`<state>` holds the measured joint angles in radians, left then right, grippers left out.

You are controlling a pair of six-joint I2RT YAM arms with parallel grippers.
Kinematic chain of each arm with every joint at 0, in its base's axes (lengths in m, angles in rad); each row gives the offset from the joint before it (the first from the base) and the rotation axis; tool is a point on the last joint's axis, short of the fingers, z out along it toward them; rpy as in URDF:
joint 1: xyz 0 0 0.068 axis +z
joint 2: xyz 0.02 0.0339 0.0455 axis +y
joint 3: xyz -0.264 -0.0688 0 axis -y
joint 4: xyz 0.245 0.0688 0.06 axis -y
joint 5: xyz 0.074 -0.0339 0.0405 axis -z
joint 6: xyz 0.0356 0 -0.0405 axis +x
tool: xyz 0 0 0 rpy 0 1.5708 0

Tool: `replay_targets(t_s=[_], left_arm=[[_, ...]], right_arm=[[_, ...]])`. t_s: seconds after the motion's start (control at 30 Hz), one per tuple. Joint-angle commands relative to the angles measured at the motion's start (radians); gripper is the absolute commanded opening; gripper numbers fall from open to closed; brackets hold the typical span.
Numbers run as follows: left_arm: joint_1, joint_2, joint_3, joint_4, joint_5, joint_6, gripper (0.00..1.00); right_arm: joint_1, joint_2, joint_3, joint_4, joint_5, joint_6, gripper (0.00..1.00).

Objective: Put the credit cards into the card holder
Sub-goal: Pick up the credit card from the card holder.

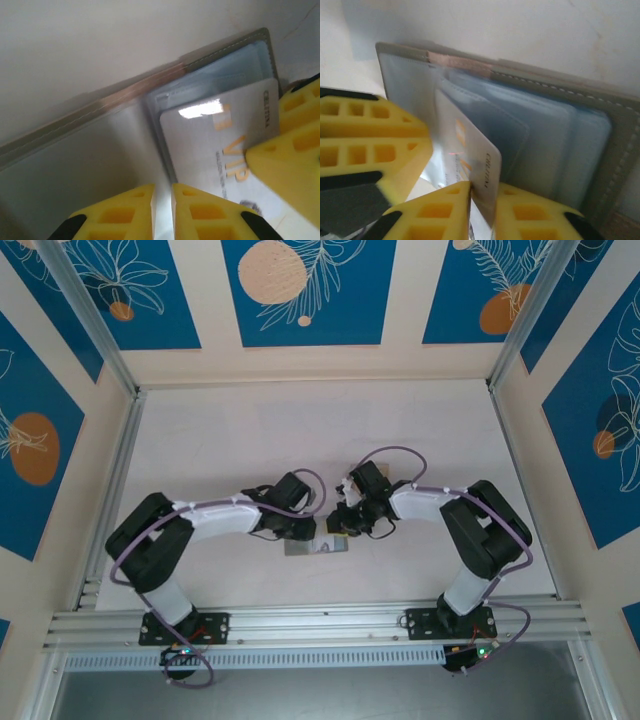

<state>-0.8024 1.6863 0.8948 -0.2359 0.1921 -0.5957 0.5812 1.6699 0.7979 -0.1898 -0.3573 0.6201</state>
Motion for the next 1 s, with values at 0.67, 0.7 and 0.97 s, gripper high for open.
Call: replay_targets(t_s=[0.67,0.7,0.97], left_arm=[[-0.068,0.150,-0.075,0.148,-0.041,-0.063,0.22],[-0.069,0.150,-0.076,0.144,-0.045,-0.063,0.22],[-0.070,0.159,-0.079,0.147,-0.047,-0.063,0.24]], right_arm=[[-0.012,-0.102,0.015,-0.131,0.120,-0.022,0.39],[-0.011,-0.113,0.015,-0.136,0.124,-0.023,0.38],[0.003,-0.148,0.053,-0.212,0.179,-0.040,0.32]])
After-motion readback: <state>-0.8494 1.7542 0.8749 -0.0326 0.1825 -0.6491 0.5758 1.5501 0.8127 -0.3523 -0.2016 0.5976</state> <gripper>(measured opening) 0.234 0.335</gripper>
